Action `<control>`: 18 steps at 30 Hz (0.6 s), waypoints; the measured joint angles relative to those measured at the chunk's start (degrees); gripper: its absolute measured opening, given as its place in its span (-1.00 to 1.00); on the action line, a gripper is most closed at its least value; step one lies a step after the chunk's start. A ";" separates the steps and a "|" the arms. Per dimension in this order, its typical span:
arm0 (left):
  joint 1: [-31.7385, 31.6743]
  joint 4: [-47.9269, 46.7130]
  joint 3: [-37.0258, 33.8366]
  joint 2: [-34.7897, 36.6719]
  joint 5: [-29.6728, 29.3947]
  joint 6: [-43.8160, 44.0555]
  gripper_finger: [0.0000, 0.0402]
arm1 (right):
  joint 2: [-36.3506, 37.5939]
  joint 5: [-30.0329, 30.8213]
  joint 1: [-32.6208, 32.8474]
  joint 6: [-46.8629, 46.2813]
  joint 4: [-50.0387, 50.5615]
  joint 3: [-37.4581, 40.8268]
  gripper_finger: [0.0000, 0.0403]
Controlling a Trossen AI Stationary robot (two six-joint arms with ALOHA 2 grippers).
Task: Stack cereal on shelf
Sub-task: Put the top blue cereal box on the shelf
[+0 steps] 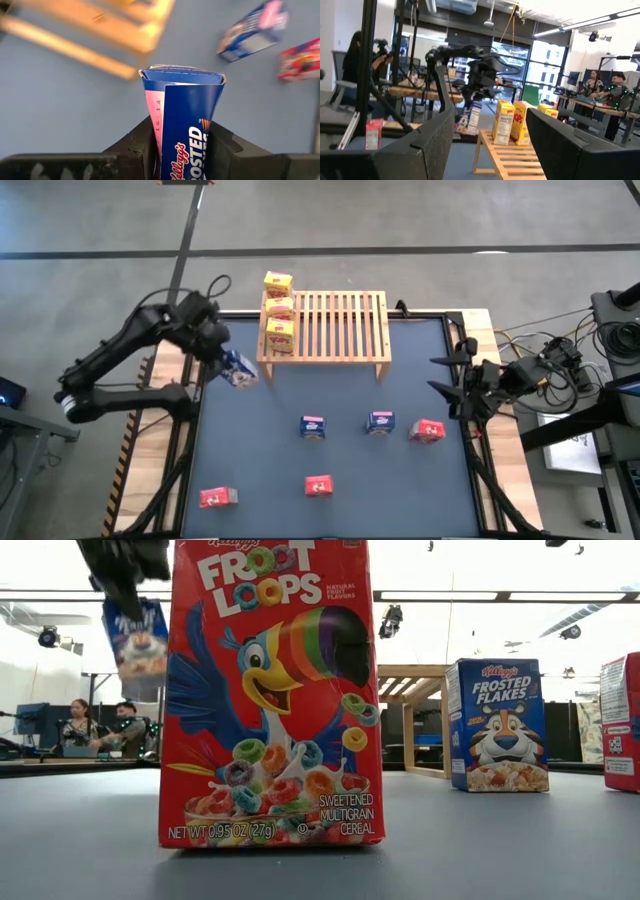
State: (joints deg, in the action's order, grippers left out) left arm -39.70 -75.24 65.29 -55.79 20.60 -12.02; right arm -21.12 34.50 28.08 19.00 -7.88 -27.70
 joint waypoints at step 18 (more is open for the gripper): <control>54.14 30.53 -0.24 -2.60 -25.21 21.35 -0.49 | -24.22 -0.28 -0.01 -5.63 -16.90 -3.49 0.18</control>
State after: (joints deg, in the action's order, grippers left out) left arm 14.44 -44.71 65.06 -58.39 -4.60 9.33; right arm -45.34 34.22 28.08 13.37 -24.78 -31.19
